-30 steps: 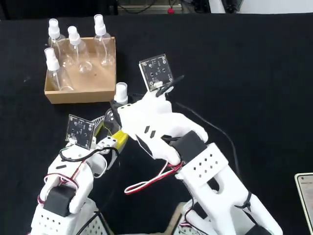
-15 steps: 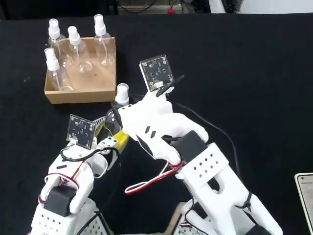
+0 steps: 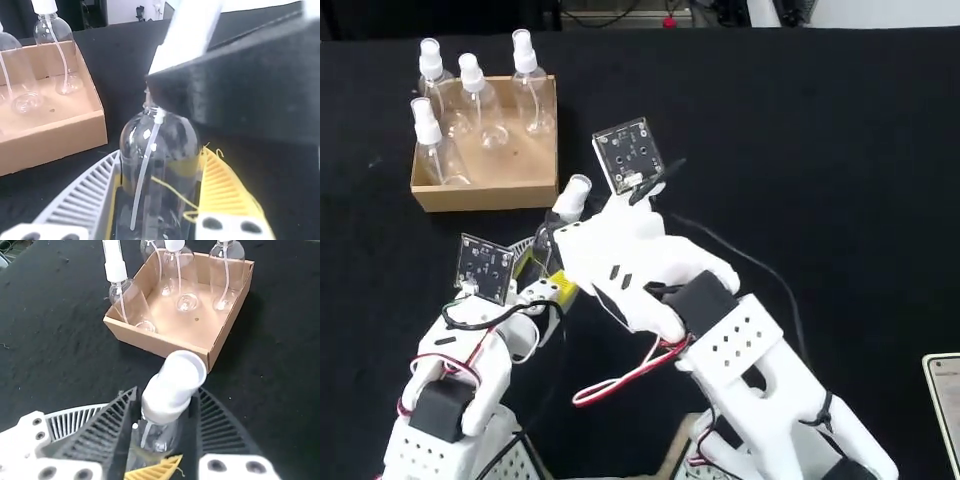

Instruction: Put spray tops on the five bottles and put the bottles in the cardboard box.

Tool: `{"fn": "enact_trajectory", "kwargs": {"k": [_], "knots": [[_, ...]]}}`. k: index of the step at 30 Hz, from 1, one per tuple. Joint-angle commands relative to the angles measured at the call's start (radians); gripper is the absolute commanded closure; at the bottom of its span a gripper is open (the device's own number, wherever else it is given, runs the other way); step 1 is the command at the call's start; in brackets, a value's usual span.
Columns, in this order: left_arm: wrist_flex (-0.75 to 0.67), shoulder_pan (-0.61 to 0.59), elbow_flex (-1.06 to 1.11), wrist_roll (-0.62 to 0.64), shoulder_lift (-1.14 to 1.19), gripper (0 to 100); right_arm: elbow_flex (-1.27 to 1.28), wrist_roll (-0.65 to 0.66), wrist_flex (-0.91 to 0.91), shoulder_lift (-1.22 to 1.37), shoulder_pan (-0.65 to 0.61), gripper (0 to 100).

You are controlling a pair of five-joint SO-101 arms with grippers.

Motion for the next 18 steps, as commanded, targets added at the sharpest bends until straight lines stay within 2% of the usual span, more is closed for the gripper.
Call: {"fn": "enact_trajectory", "kwargs": {"k": [1, 5, 10, 13, 18], "knots": [[-0.025, -0.01, -0.027, 0.0, -0.011, 85, -0.004, 0.011, 0.005, -0.018, -0.015, 85.8], [-0.025, -0.012, -0.027, 0.0, -0.011, 85, -0.008, 0.017, 0.005, -0.019, -0.015, 85.8], [-0.025, -0.012, -0.027, 0.0, -0.011, 85, -0.028, 0.14, 0.014, -0.019, -0.017, 85.8], [-0.025, -0.012, -0.027, 0.0, -0.011, 85, -0.09, 0.15, 0.078, -0.019, -0.02, 85.8], [-0.025, -0.012, -0.027, 0.0, -0.011, 85, -0.186, 0.15, 0.175, -0.019, -0.097, 85.4]]}}
